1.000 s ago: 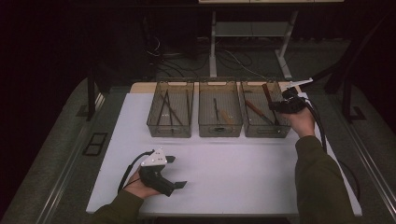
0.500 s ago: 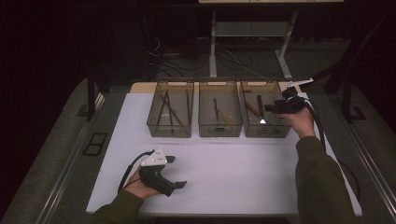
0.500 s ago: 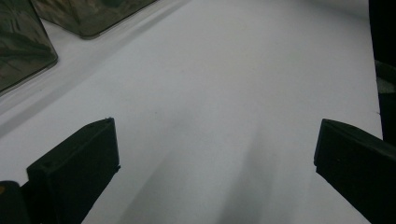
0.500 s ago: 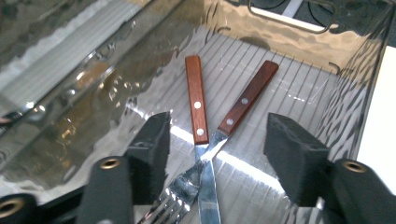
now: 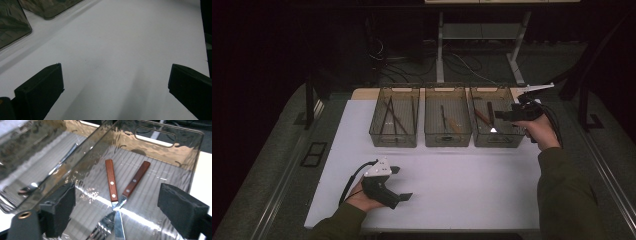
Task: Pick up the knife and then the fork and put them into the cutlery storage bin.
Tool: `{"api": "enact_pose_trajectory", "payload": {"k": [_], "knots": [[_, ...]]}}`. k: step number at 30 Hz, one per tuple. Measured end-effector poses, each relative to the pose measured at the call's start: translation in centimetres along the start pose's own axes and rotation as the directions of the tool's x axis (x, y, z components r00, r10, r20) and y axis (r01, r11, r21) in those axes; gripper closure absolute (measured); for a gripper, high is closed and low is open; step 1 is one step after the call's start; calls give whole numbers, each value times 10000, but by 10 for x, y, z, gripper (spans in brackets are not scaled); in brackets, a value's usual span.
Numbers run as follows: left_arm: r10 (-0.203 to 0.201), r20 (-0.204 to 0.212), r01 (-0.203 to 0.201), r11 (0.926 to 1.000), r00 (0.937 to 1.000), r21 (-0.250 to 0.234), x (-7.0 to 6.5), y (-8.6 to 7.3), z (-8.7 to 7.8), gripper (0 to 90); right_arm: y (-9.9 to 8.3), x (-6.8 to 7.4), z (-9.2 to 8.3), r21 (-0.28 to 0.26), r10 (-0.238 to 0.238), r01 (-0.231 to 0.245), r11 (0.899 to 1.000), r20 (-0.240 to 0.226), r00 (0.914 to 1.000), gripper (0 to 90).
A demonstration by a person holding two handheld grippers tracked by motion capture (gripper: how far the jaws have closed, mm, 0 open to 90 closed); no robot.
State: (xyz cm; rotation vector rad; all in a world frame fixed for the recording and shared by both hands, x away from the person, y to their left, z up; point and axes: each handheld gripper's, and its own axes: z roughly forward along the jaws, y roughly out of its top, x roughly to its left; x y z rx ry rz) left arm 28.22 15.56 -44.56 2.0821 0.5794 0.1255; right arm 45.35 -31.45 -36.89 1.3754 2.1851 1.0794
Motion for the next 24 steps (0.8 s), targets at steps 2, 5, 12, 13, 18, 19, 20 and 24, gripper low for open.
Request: {"api": "enact_pose_trajectory", "payload": {"k": [2, 5, 12, 13, 18, 19, 20, 24], "knots": [[-38, -4, 38, 10000, 10000, 1, 1, 0, 0, 0, -1, 5, -2, 146, -252, 250, 9996, 139, 9996, 138], [-34, -27, 34, 10000, 10000, -8, 1, 0, 0, 0, -3, 9, -6, 93, -437, 437, 9990, -12, 9990, 131], [3, -37, -3, 10000, 10000, -7, 0, 0, -1, 0, -14, 19, -16, -257, -794, 788, 9966, -193, 9967, 125], [17, -39, -17, 10000, 10000, 1, 1, 0, -1, 0, -16, 21, -17, -315, -835, 828, 9961, -220, 9963, 125], [-12, -56, 12, 10000, 10000, 5, 1, -1, -1, 0, -25, 31, -25, -558, -1073, 1051, 9929, -382, 9935, 125], [-19, -58, 19, 10000, 10000, 1, 1, -1, -1, 0, -27, 33, -26, -654, -1089, 1058, 9922, -444, 9931, 125], [-17, -59, 17, 10000, 10000, 2, 1, 0, -1, 0, -28, 35, -27, -701, -1089, 1053, 9920, -502, 9928, 125], [-127, -55, 127, 9999, 9999, 17, 0, -1, 0, 0, -37, 42, -33, -940, -1228, 1165, 9887, -631, 9904, 124]]}}
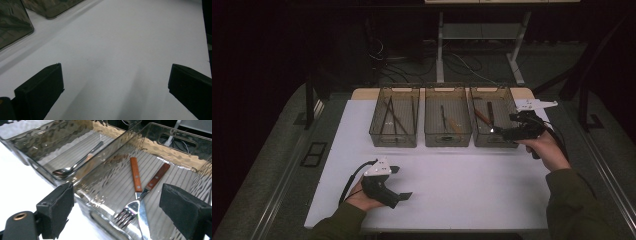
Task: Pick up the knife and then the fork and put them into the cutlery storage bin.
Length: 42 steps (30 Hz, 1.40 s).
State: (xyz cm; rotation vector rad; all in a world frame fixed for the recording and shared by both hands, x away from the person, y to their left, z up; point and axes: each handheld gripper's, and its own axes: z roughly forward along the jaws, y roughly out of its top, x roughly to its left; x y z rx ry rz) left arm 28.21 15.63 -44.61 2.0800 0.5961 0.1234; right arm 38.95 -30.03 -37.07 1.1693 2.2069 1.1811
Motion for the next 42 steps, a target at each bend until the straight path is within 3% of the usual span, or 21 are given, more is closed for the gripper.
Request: {"api": "enact_pose_trajectory", "payload": {"k": [20, 25, 34, 42], "knots": [[99, -80, -99, 9999, 9999, 94, -1, 0, -2, 0, -49, 40, -26, -668, -246, 212, 9975, -505, 9984, 124], [99, -70, -98, 9999, 9999, 103, -1, 0, -3, 0, -60, 45, -33, -893, -106, 52, 9960, -600, 9981, 124], [89, -46, -89, 9999, 9999, 65, -3, 0, -4, 0, -83, 56, -35, -509, -447, 406, 9979, -816, 9957, 124], [24, -42, -24, 10000, 10000, -31, -3, 0, -5, 0, -102, 66, -40, -385, -468, 431, 9983, -1001, 9939, 124]]}}
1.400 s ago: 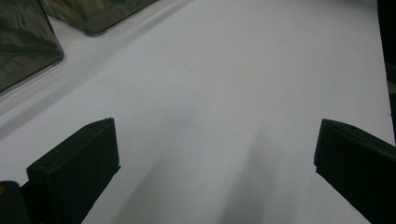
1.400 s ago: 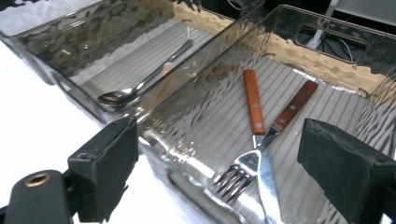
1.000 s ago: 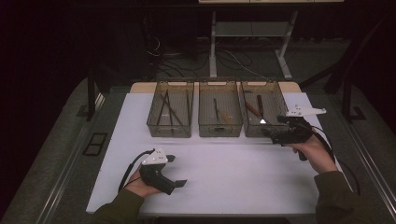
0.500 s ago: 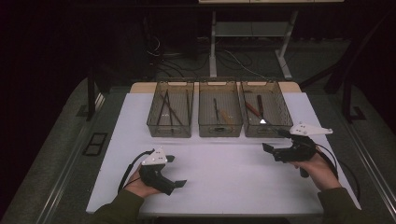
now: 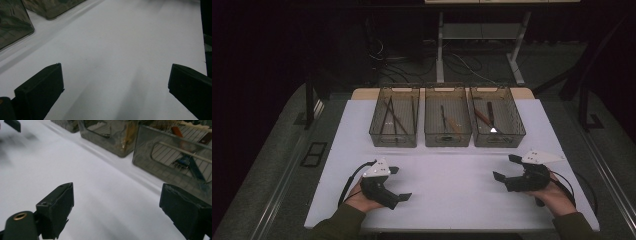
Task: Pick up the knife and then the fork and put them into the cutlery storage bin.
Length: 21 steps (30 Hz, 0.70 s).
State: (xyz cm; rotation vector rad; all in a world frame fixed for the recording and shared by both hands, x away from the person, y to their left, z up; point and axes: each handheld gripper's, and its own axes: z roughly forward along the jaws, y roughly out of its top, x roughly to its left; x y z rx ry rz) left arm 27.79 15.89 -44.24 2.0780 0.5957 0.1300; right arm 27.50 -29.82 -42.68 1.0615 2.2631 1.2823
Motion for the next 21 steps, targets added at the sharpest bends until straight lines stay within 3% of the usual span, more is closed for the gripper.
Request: {"api": "enact_pose_trajectory", "payload": {"k": [12, 21], "knots": [[-4, -8, 4, 10000, 10000, -4, 0, 0, -1, 0, -20, 23, -10, -1, -216, 216, 9998, -236, 9995, 124], [22, -12, -22, 10000, 10000, 22, 0, 0, -2, 0, -23, 25, -6, 195, -245, 254, 9995, -456, 9987, 124]]}}
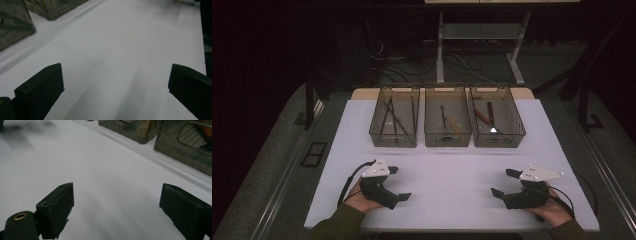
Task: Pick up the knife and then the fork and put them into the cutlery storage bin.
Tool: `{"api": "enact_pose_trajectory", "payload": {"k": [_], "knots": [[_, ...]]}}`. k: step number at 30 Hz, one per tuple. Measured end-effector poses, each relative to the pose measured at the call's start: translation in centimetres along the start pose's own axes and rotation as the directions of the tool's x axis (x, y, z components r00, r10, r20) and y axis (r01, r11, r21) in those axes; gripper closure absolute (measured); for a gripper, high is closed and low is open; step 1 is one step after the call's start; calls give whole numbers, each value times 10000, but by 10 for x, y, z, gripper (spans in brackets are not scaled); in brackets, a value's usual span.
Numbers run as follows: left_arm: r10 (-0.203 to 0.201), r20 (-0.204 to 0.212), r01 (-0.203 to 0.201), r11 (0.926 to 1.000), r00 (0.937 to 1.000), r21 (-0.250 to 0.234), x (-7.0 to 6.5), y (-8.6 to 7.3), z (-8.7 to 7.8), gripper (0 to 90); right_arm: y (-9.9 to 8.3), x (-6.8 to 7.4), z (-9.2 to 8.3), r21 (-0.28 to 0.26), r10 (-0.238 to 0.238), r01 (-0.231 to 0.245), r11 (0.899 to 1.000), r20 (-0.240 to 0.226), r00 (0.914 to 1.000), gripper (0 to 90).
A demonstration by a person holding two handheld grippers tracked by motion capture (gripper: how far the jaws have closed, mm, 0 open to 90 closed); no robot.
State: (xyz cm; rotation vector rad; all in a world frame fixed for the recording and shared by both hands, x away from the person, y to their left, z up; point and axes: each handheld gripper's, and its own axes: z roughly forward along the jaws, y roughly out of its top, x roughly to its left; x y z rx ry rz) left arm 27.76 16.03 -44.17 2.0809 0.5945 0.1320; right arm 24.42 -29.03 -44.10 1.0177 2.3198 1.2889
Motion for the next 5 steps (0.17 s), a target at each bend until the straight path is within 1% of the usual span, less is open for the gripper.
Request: {"api": "enact_pose_trajectory", "payload": {"k": [5], "knots": [[-1, -3, 1, 10000, 10000, -1, 0, 0, 0, 0, -1, -1, 1, 41, -4, 4, 10000, -19, 10000, 124]]}}
